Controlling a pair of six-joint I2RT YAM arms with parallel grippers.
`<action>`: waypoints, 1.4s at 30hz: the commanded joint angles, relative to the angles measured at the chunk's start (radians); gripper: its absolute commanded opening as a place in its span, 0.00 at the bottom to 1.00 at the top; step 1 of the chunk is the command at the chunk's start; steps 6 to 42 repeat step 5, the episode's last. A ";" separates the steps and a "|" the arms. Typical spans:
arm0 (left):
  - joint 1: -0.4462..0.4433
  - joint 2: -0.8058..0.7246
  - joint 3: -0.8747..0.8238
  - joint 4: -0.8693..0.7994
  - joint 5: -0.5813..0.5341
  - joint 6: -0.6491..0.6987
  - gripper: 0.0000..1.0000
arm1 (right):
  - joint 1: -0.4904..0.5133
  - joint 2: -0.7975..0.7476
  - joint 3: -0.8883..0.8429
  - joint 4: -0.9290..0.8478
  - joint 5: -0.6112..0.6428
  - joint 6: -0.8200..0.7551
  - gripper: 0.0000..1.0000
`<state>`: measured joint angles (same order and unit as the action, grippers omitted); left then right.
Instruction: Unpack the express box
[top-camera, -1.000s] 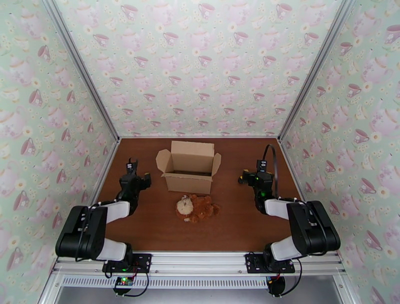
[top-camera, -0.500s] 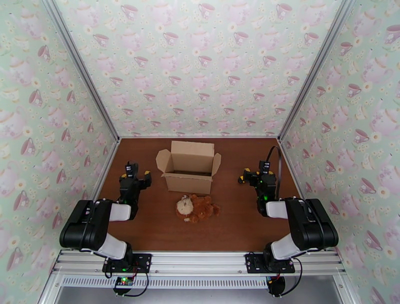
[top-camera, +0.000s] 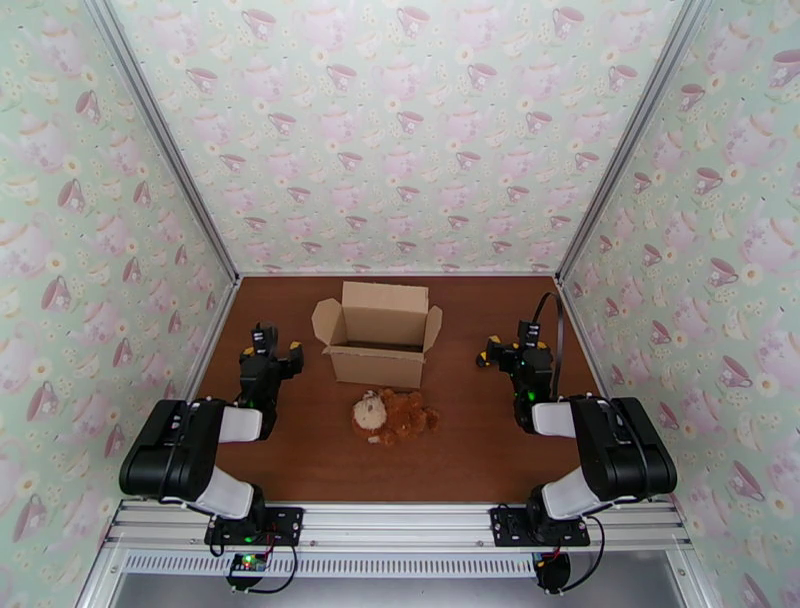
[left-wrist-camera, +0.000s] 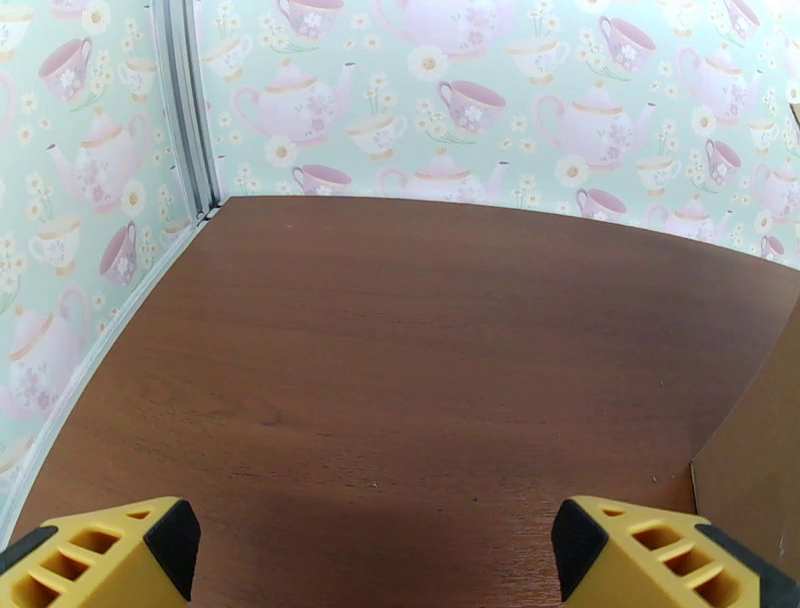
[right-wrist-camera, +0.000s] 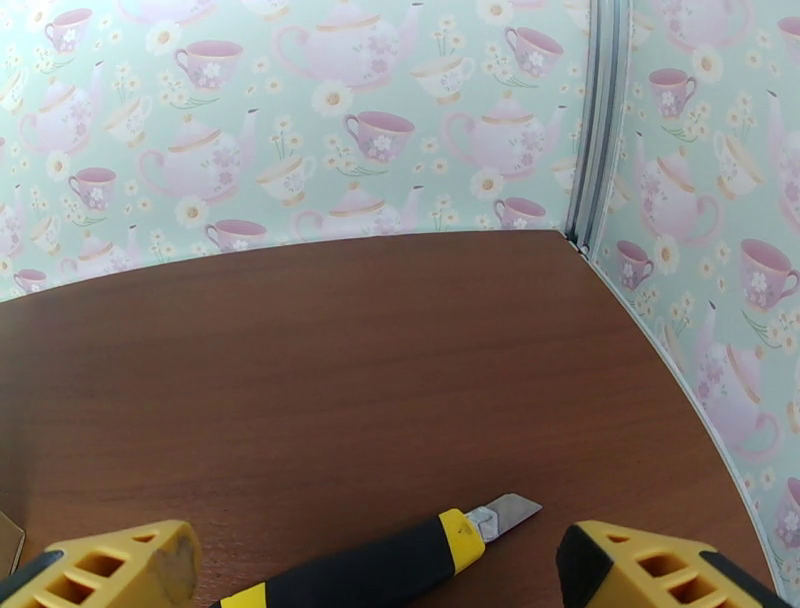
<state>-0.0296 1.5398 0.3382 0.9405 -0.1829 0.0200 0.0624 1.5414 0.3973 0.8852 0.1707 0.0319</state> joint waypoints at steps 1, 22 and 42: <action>-0.004 0.012 0.010 0.025 -0.006 0.015 1.00 | -0.001 0.006 -0.002 0.012 -0.019 0.003 1.00; -0.005 0.011 0.010 0.025 -0.007 0.015 1.00 | 0.001 0.008 -0.006 0.017 -0.020 0.000 1.00; -0.005 0.011 0.010 0.025 -0.007 0.015 1.00 | 0.001 0.008 -0.006 0.017 -0.020 0.000 1.00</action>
